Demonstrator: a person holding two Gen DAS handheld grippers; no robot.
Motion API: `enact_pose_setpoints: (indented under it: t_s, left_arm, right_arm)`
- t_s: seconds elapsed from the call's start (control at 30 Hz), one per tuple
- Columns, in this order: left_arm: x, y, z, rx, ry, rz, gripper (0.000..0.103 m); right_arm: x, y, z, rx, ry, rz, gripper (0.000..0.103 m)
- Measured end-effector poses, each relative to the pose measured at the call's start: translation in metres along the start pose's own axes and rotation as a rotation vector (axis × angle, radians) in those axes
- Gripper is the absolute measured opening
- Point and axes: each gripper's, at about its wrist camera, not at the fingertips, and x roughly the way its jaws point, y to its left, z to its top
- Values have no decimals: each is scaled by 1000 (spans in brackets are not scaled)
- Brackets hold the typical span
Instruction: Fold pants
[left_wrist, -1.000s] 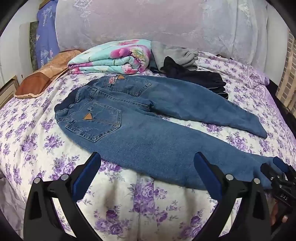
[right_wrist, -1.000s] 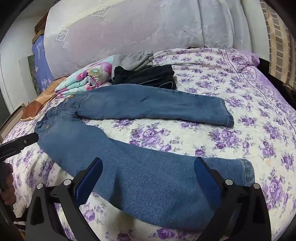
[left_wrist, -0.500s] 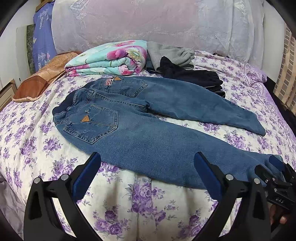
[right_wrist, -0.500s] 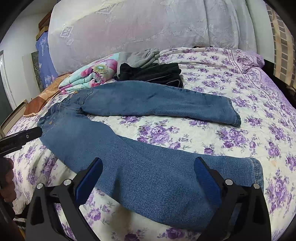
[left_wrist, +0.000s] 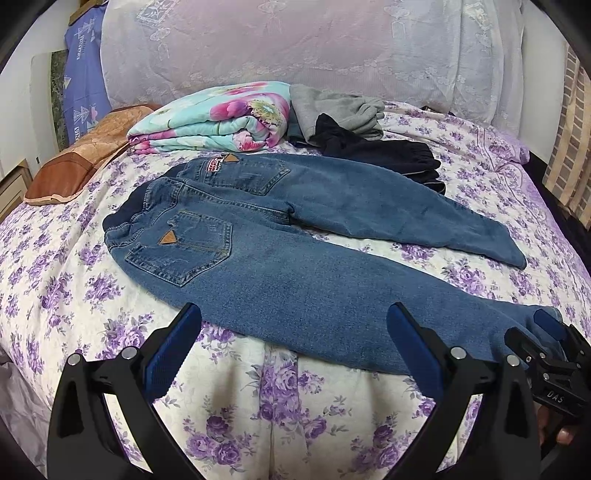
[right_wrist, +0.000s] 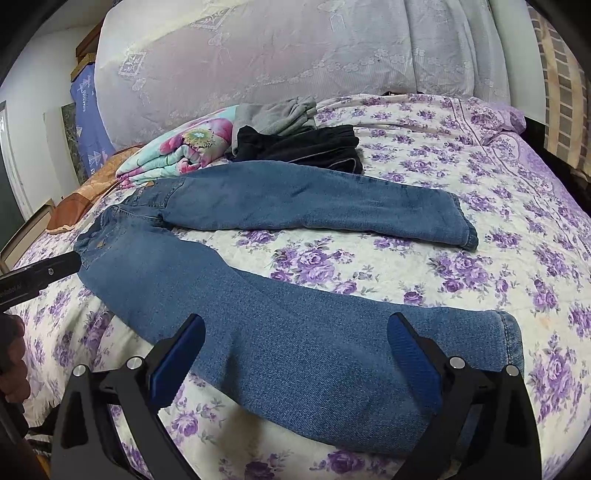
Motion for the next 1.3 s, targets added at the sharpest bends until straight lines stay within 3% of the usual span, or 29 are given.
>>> enact_pose_setpoints:
  t_s: [1.3]
  left_arm:
    - [0,-10,-2,5,-2,-7,98]
  right_arm:
    - [2,-6,-2,7,1,1,99]
